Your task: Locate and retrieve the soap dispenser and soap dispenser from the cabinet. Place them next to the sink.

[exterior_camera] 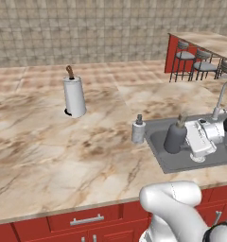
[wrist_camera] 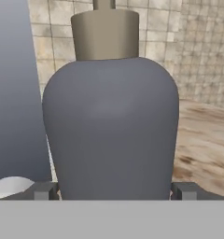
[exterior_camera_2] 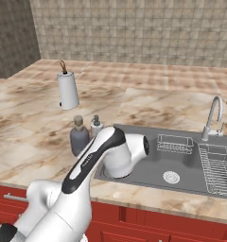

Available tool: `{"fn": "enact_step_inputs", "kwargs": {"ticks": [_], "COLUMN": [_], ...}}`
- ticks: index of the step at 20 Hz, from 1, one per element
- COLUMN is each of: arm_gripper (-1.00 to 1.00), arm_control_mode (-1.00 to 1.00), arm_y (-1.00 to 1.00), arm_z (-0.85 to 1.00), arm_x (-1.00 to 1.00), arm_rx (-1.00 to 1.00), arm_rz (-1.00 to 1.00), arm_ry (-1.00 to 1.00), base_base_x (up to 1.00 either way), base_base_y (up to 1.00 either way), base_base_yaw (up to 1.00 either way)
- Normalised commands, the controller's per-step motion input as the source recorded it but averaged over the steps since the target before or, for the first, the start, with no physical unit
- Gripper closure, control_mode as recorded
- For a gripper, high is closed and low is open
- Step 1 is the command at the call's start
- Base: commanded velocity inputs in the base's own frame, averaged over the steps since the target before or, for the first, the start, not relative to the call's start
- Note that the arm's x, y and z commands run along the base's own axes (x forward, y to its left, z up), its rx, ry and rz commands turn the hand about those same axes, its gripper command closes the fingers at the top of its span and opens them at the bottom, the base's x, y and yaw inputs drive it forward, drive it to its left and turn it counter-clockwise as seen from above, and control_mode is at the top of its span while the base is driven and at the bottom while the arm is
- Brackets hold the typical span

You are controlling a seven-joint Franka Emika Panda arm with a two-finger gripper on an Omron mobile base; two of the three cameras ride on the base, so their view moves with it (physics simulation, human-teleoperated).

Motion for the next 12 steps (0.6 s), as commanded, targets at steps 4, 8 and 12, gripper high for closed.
{"fn": "enact_step_inputs", "kwargs": {"ticks": [4,8,12], "arm_gripper": [1.0,1.0,1.0], "arm_control_mode": [-1.0,-1.0,-1.0], "arm_y": [0.0,0.0,0.0], "arm_z": [-0.39,-0.41,-0.33], "arm_x": [0.47,0.44,0.36], "arm_rx": [-0.01,-0.06,-0.06], "arm_rz": [0.09,0.13,0.12], "arm_ry": [-0.01,0.0,0.0], "base_base_x": [0.0,0.0,0.0], "base_base_y": [0.0,0.0,0.0], "base_base_yaw": [0.0,0.0,0.0]}}
